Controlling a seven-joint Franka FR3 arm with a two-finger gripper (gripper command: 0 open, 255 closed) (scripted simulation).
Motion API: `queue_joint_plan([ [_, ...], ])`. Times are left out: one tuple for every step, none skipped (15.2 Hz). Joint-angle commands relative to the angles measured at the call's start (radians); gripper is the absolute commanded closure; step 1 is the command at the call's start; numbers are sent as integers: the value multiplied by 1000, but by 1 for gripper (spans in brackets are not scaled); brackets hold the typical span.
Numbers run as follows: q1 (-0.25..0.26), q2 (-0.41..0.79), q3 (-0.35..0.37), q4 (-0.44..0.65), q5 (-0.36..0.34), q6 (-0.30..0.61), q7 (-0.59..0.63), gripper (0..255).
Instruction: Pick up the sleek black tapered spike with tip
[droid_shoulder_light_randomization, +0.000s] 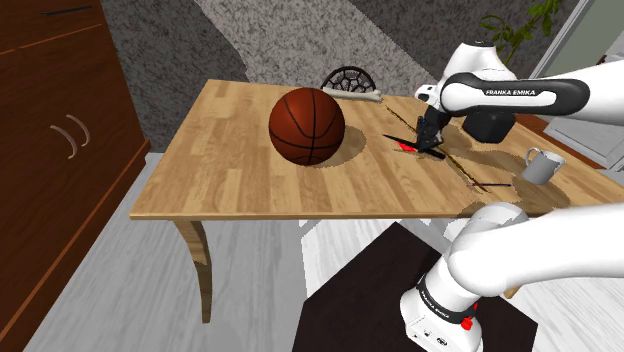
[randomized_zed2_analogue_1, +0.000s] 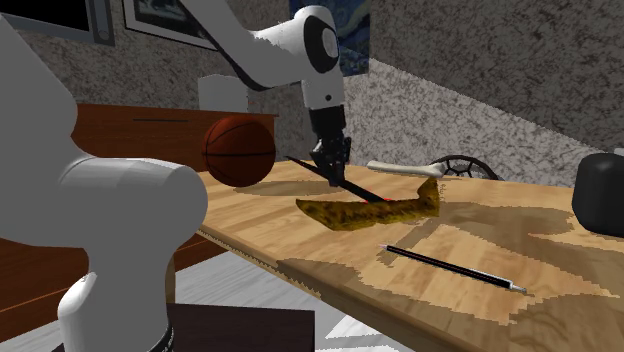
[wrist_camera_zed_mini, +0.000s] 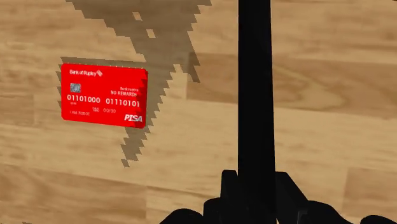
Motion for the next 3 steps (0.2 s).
queue_joint_plan([
  [1,-9,13,21,10,-31,-5,255],
  [1,-10,14,23,11,-33,-5,255],
  [1,-10,14,23,11,-33,-5,255],
])
